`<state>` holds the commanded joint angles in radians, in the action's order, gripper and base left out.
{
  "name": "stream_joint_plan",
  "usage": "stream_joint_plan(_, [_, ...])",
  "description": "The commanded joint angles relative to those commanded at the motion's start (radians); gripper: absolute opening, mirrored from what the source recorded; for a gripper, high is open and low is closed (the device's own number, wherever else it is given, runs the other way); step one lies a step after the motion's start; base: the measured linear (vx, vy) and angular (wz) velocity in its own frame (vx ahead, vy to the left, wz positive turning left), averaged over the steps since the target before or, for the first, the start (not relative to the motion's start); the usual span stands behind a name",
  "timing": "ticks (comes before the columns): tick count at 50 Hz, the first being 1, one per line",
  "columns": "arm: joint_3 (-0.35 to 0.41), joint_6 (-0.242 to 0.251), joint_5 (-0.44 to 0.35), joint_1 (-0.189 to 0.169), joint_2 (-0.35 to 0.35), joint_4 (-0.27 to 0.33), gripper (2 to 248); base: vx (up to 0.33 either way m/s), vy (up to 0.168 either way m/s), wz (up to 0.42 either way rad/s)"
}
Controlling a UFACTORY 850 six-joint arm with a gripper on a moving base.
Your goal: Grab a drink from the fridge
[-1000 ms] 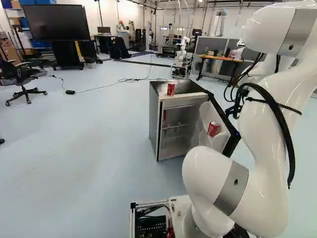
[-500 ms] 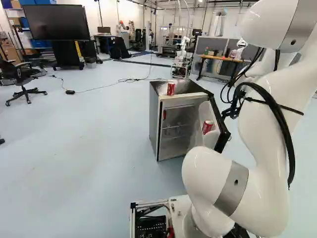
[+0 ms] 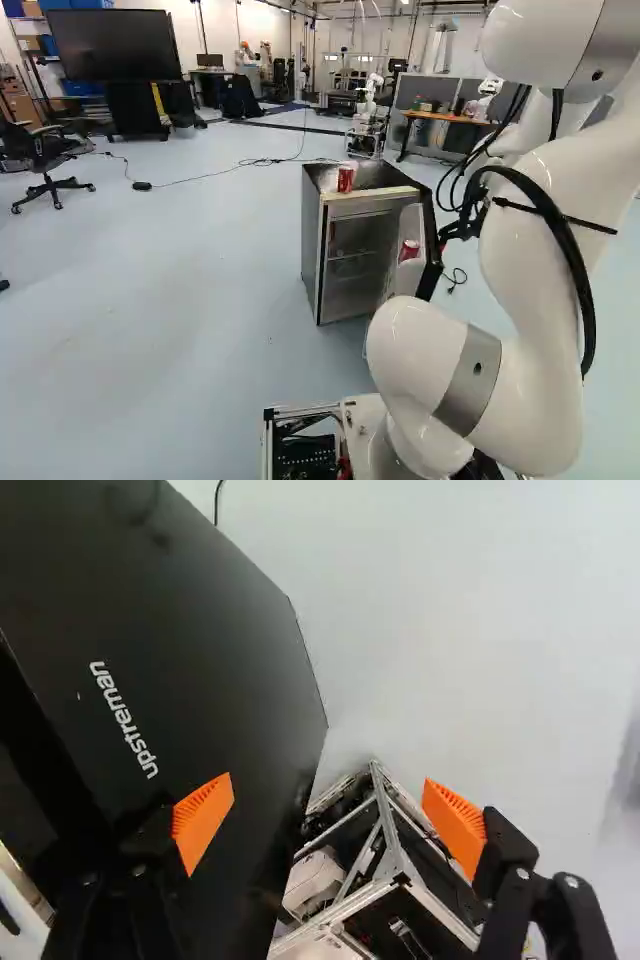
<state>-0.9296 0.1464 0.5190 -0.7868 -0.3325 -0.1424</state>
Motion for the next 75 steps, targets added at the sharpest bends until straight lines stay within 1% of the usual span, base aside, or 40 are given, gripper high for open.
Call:
stream_joint_plan(28, [0.133,0.0,0.0,0.054,0.099,0.0,247,0.0,0.0,0.0])
stream_joint_plan(44, [0.207,0.0,-0.001,0.092,0.158,0.0,247,0.0,0.0,0.0])
stream_joint_plan(60, [0.28,0.0,-0.018,0.134,0.218,0.0,247,0.0,0.0,0.0])
stream_joint_plan(66, [0.3,0.0,-0.024,0.14,0.234,0.0,247,0.0,0.0,0.0])
stream_joint_plan(75, [0.308,0.0,-0.026,0.143,0.241,0.0,247,0.0,0.0,0.0])
